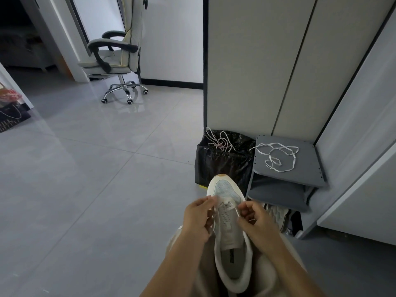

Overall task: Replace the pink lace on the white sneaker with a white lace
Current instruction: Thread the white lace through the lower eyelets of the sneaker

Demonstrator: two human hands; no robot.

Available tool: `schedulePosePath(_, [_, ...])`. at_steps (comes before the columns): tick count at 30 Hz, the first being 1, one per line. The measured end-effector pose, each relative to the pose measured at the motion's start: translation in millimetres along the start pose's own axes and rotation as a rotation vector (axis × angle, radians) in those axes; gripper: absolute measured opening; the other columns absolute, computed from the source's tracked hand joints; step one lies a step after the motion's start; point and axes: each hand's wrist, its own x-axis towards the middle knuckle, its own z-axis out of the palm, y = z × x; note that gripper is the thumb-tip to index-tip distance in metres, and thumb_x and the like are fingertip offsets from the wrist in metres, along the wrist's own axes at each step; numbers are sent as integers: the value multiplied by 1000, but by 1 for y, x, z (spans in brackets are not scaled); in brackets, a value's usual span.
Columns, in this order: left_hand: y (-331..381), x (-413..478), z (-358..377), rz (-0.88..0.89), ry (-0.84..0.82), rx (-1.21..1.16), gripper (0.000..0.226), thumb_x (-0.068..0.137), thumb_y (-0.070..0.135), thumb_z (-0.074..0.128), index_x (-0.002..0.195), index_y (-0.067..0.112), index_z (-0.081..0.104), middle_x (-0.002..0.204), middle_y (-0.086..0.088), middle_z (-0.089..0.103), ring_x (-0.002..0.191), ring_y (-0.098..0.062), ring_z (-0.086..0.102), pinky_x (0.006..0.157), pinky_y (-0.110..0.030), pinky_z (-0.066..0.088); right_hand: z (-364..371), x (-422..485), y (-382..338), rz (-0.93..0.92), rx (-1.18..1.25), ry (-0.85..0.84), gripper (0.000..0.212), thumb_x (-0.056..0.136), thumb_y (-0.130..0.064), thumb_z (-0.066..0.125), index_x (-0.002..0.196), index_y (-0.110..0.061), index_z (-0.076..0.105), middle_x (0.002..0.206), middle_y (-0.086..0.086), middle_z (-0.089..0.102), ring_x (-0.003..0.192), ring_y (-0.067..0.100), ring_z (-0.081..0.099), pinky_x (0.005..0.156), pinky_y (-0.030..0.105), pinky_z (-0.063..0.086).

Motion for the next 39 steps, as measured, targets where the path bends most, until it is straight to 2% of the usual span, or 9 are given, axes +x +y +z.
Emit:
schedulePosePath(6, [37, -11, -2, 441, -148, 83, 11, 89, 10, 60, 81, 12, 68, 64, -1, 63, 45, -8, 33, 40, -16, 27, -2, -2, -1, -25, 22, 25, 19, 87, -18, 61, 98, -33, 56, 105, -5, 57, 87, 2, 56, 71, 10, 46])
schedulePosePath(10, [63, -31, 4, 555, -420, 686, 12, 89, 15, 60, 84, 14, 70, 57, 3, 59, 38, -2, 34, 41, -12, 27, 1, 11, -33, -375, 48, -43, 49, 86, -14, 60, 124, -39, 43, 133, -12, 39, 94, 1, 52, 79, 14, 46])
schedulePosePath(12, [68, -36, 7, 581, -483, 833, 13, 89, 11, 60, 84, 8, 71, 55, 5, 57, 38, 3, 42, 44, -5, 30, 2, 21, -50, -436, -8, -121, 47, 82, -10, 59, 116, -41, 52, 120, -22, 53, 90, 2, 57, 74, 17, 49])
schedulePosePath(15, [73, -28, -5, 618, -311, 690, 16, 89, 10, 58, 78, 14, 70, 59, 3, 59, 42, 1, 41, 45, -10, 31, -8, 32, -59, -342, -75, -104, 30, 86, -6, 62, 92, -36, 62, 80, -21, 67, 70, -2, 59, 63, 11, 45])
schedulePosePath(23, [30, 15, -70, 292, 88, 284, 14, 91, 6, 54, 92, 2, 67, 78, -8, 65, 56, -14, 46, 46, -22, 36, -52, 36, -43, -140, -100, -172, 9, 83, -14, 67, 78, -21, 68, 73, -4, 68, 68, 7, 59, 72, 28, 50])
schedulePosePath(26, [22, 12, -57, 507, 131, 597, 24, 89, 8, 57, 112, 14, 60, 103, 3, 63, 67, -14, 53, 59, -28, 47, -39, 33, -54, -174, 57, -214, 4, 84, -10, 64, 82, -14, 65, 73, -3, 65, 70, 7, 58, 73, 26, 50])
schedulePosePath(30, [30, -23, -10, 775, -356, 891, 22, 88, 17, 61, 104, 30, 53, 87, 18, 58, 64, -3, 54, 58, -18, 44, -15, 34, -75, -274, 10, -231, 8, 86, -12, 63, 83, -20, 60, 67, -13, 62, 65, 0, 57, 65, 12, 46])
schedulePosePath(33, [40, -16, -16, 876, -212, 884, 10, 88, 8, 59, 90, 9, 69, 62, 15, 58, 54, 5, 53, 57, -9, 40, -20, 37, -83, -230, -47, -270, 5, 84, -23, 66, 82, -25, 62, 63, -7, 57, 60, 2, 50, 61, 14, 42])
schedulePosePath(39, [60, 6, -65, 902, 103, 724, 11, 84, 4, 63, 85, 10, 73, 75, 5, 66, 56, 1, 55, 52, -7, 39, -43, 40, -71, -79, -71, -431, 18, 74, -39, 68, 80, -22, 72, 71, 7, 66, 69, 11, 54, 73, 32, 48])
